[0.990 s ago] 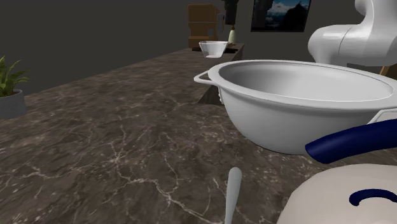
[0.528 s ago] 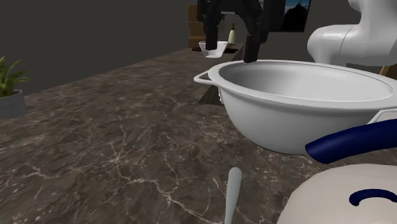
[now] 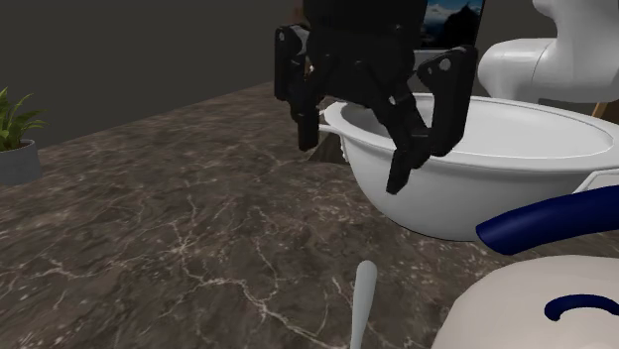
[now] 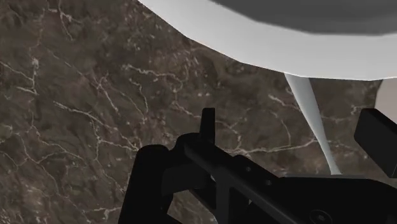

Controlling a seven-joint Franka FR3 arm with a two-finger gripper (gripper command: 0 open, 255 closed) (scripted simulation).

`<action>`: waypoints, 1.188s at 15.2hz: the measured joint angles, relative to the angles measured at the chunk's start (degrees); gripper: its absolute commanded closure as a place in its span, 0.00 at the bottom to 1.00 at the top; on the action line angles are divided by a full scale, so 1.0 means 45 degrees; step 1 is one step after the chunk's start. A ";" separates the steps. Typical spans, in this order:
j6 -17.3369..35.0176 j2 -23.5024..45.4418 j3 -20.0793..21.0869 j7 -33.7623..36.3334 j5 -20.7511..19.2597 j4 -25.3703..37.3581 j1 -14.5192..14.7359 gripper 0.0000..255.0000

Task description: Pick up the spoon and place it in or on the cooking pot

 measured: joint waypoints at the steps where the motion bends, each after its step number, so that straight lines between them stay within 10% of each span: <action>1: 0.0050 0.0479 0.0074 -0.0115 -0.0184 0.0289 0.0107 0.00; 8: -0.0606 0.3366 0.0531 -0.0611 -0.1442 0.3056 0.1159 0.00; 18: 0.0865 0.3430 0.0508 -0.0596 -0.1547 0.2090 0.1103 0.00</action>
